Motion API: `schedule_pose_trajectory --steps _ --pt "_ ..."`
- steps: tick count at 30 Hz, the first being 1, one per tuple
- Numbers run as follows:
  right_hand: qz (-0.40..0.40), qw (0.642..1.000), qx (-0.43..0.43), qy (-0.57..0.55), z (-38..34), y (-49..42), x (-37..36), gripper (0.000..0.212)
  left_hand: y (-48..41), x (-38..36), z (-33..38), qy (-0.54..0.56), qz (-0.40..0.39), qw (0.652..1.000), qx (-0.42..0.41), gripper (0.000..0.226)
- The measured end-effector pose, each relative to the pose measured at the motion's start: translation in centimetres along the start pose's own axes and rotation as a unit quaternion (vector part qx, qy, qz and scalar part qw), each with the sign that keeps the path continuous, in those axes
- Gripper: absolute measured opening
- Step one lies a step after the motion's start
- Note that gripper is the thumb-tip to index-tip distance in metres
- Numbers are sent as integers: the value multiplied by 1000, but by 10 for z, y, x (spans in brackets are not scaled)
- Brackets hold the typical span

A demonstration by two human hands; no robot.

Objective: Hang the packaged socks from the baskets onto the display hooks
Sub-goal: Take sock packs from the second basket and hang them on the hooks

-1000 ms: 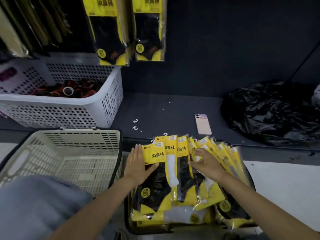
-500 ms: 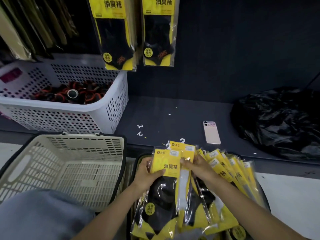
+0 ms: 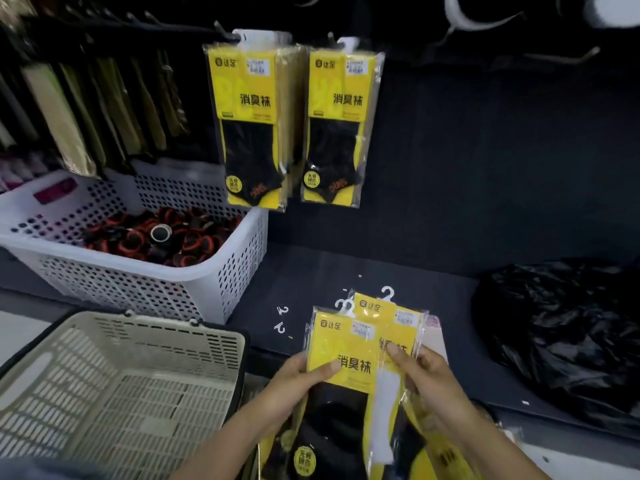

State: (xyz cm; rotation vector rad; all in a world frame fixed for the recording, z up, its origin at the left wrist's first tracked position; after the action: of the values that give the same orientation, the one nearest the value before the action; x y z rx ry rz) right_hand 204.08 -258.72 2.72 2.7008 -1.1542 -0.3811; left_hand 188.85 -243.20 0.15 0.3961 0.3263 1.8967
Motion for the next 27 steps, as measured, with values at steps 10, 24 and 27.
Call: schedule_pose_trajectory --steps 10,24,27 --pt "-43 973 183 -135 -103 -23 -48 30 13 68 108 -53 121 977 -165 57" --pt "-3 922 384 -45 -262 -53 -93 9 48 172 192 -4 342 900 -270 34" --pt "-13 923 383 -31 -276 -68 -114 9 52 183 197 2 363 890 -276 32"
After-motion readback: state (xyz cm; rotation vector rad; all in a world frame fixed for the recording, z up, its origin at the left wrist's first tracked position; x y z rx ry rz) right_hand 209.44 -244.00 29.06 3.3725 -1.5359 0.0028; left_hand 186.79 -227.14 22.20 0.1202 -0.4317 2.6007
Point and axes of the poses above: each hand's wrist, its own y-axis away from the middle knuckle, its own x-axis out of the back of the hand, z = x × y, the point moved 3 cm from there along -y, towards the middle knuckle, and after that the axes turned 15 degrees about -y, right-handed, at the moved point
